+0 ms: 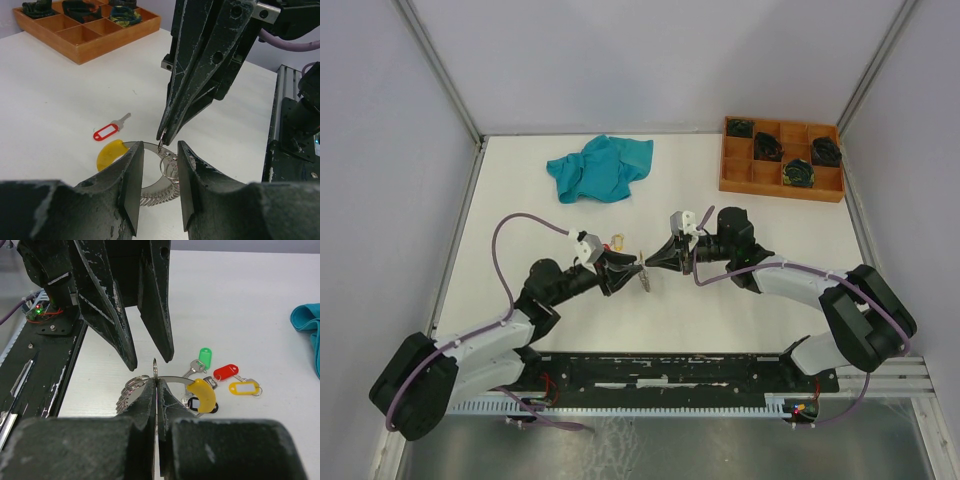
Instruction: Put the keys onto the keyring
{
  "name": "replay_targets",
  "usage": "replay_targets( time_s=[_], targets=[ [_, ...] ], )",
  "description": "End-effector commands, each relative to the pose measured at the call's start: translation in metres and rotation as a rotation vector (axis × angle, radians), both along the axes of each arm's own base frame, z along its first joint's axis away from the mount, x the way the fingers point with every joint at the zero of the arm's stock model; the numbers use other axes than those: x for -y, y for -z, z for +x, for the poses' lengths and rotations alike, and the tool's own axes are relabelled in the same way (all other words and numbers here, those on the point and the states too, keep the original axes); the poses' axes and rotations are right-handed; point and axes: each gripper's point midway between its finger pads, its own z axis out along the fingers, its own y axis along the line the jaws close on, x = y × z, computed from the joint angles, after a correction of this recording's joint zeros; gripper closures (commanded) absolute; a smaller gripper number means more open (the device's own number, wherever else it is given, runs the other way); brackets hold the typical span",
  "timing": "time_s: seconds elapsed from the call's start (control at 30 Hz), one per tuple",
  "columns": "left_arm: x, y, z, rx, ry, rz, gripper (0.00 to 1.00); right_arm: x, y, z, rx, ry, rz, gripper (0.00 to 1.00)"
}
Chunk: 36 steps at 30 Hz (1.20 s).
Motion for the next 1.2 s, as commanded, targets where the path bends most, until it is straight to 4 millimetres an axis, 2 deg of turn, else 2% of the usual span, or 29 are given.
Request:
replay_targets(
  time_s=[0.0, 0.33, 0.7, 0.83, 0.97, 1.0, 1.07, 1.17],
  targets=[
    [0.005, -0.017, -0.003, 0.034, 0.05, -0.061, 0.6, -0.001, -0.025, -0.004, 0.063, -0.035, 0.067, 0.99],
    [0.006, -0.019, 0.003, 0.03, 0.079, -0.073, 0.66, -0.002, -0.025, -0.007, 0.059, -0.053, 0.072, 0.99],
    [0.012, -0.026, -0.001, 0.042, 0.139, -0.074, 0.74, -0.003, -0.024, -0.01, 0.045, -0.079, 0.07, 0.99],
    [0.015, -0.027, -0.003, 0.04, 0.166, -0.074, 0.82, -0.003, -0.023, -0.009, 0.042, -0.076, 0.068, 0.99],
    [0.016, -0.026, -0.003, 0.032, 0.171, -0.064, 0.97, -0.002, -0.019, -0.009, 0.033, -0.075, 0.056, 0.99],
    [0.017, -0.025, -0.003, 0.027, 0.173, -0.054, 0.97, -0.002, -0.019, -0.009, 0.033, -0.073, 0.053, 0.99],
    [0.017, -0.021, -0.003, 0.004, 0.178, -0.022, 0.97, -0.001, -0.018, -0.008, 0.04, -0.067, 0.047, 0.97],
    [0.016, -0.018, 0.0, -0.033, 0.166, 0.036, 0.97, 0.001, -0.016, -0.006, 0.051, -0.049, 0.029, 0.87]
  ],
)
